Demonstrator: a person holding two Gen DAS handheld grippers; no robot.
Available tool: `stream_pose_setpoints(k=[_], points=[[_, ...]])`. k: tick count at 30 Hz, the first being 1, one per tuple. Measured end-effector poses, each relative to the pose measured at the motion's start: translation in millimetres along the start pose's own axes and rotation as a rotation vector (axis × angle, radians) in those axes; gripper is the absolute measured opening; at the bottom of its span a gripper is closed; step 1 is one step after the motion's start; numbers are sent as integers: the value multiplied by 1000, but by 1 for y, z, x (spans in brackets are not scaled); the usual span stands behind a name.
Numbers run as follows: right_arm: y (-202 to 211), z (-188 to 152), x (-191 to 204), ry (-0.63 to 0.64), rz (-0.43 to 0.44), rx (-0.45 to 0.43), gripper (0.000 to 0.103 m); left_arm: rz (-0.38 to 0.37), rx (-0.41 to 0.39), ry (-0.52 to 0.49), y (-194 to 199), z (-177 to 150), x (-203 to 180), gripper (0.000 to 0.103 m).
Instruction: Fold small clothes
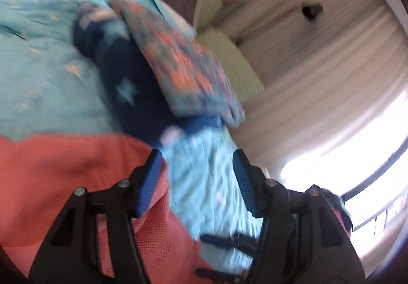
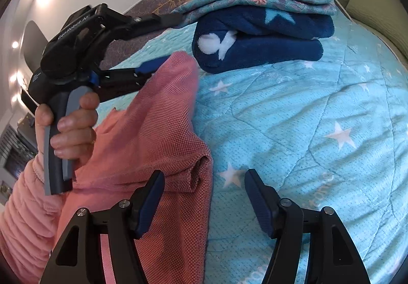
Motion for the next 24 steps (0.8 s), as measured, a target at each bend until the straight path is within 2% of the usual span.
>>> stream_pose_setpoints(k=[3, 5, 8, 11, 14, 15, 17, 18, 20, 21, 22, 24], points=[[2, 0, -2, 3, -8, 0, 67, 81, -84, 16, 20, 11, 12, 58], [8, -2, 0, 7, -17, -2, 67, 127, -97, 12, 30, 14, 18, 58], [21, -6, 2, -6, -26, -16, 67, 193, -107, -20, 57, -1, 22, 58], [37, 0, -4, -38, -10, -47, 67, 313, -178, -42, 119, -20, 46, 58], [44, 5, -6, -36, -18, -50, 67, 382, -277, 50, 186, -36, 78, 58], [45, 6, -5, -29, -28, -48, 67, 413, -325, 100, 219, -47, 94, 58], [44, 5, -3, -21, -27, -43, 67, 450, -364, 143, 254, -66, 115, 58], [42, 4, -3, -23, -23, -37, 67, 460, -374, 176, 272, -76, 129, 58], [31, 1, -3, -43, -12, -10, 67, 430, -358, 236, 284, -89, 148, 58], [24, 0, -5, -57, -8, 7, 67, 413, -337, 255, 284, -97, 156, 57], [20, -1, -7, -67, -11, 9, 67, 407, -329, 253, 281, -100, 158, 51], [20, 0, -7, -65, -12, -2, 67, 406, -301, 228, 265, -99, 160, 48]])
Point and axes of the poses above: each gripper's, at about its wrist camera, not at the fingertips, and y roughly against the way its jaws point, x to its left, z to its top, the point moved 5 cm from there along -y, roughly the way its jaws point, and after that the axes turned 6 degrees about y, right-handed, at the moved point
